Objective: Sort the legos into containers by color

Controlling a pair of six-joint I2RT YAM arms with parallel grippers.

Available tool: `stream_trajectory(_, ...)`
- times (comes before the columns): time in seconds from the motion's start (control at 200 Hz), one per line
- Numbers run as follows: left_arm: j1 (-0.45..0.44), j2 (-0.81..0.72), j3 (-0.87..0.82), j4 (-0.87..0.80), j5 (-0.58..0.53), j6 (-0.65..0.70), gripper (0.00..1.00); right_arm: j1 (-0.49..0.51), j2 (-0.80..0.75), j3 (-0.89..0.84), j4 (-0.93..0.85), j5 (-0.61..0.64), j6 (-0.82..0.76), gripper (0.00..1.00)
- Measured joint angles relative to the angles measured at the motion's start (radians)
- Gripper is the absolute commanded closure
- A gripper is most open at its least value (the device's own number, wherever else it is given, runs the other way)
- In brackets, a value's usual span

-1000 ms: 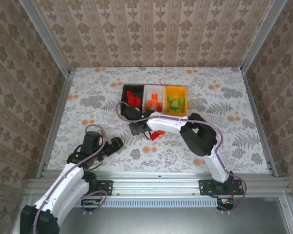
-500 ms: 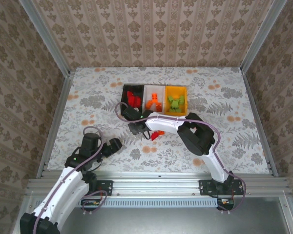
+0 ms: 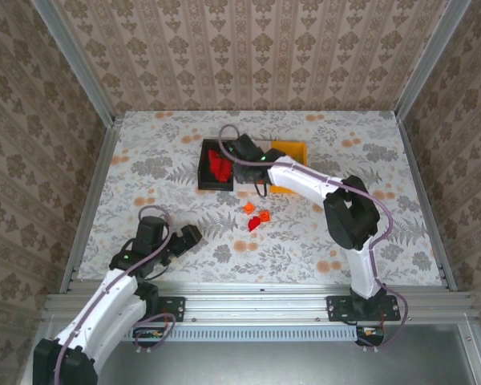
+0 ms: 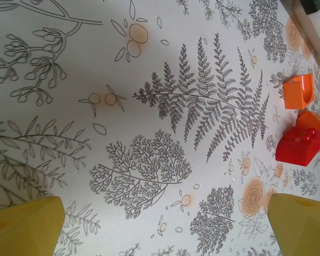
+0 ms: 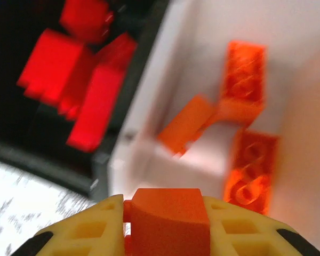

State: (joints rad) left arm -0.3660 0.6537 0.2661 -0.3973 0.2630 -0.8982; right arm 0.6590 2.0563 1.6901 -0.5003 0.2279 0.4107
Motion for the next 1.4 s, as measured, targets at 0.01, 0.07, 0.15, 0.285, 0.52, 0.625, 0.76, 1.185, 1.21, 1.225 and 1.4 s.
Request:
stream_trajectory(0.01,-0.002,0.007,0.0,0.004,0.0,0.0,0.01,-0.007,0.004,0.008,-0.001,0.0,-0.001,0.71)
stream_trajectory(0.07,-0.017,0.045,0.0,0.027,0.003,0.0,0.0,-0.045,0.032,0.057,-0.005,-0.001,-0.01,0.71)
stream_trajectory(0.15,-0.044,0.093,0.002,0.051,0.003,0.0,0.0,-0.081,0.082,0.13,-0.021,-0.002,-0.022,0.71)
stream_trajectory(0.285,-0.066,0.132,0.013,0.064,-0.01,0.0,0.01,-0.101,0.162,0.223,-0.064,-0.008,-0.043,0.68)
stream_trajectory(0.52,-0.073,0.17,0.046,0.074,-0.011,0.001,0.0,-0.103,0.211,0.278,-0.132,-0.026,-0.069,0.49)
stream_trajectory(0.625,-0.073,0.17,0.057,0.091,-0.011,0.001,0.0,-0.098,0.193,0.275,-0.14,-0.025,-0.072,0.49)
stream_trajectory(0.76,-0.077,0.178,0.058,0.112,-0.009,0.0,0.0,-0.075,0.019,0.085,-0.1,-0.014,-0.066,0.5)
stream_trajectory(1.185,-0.15,0.295,0.058,0.201,-0.008,0.001,0.0,0.088,-0.327,-0.476,-0.038,-0.031,0.085,0.41)
stream_trajectory(1.21,-0.151,0.293,0.058,0.203,-0.008,0.001,0.0,0.088,-0.315,-0.476,-0.038,-0.033,0.088,0.4)
stream_trajectory(1.225,-0.151,0.289,0.058,0.202,-0.008,0.001,0.0,0.088,-0.304,-0.476,-0.037,-0.034,0.089,0.4)
stream_trajectory(1.4,-0.151,0.193,0.04,0.2,-0.024,0.0,0.0,0.085,-0.214,-0.46,-0.018,-0.049,0.092,0.4)
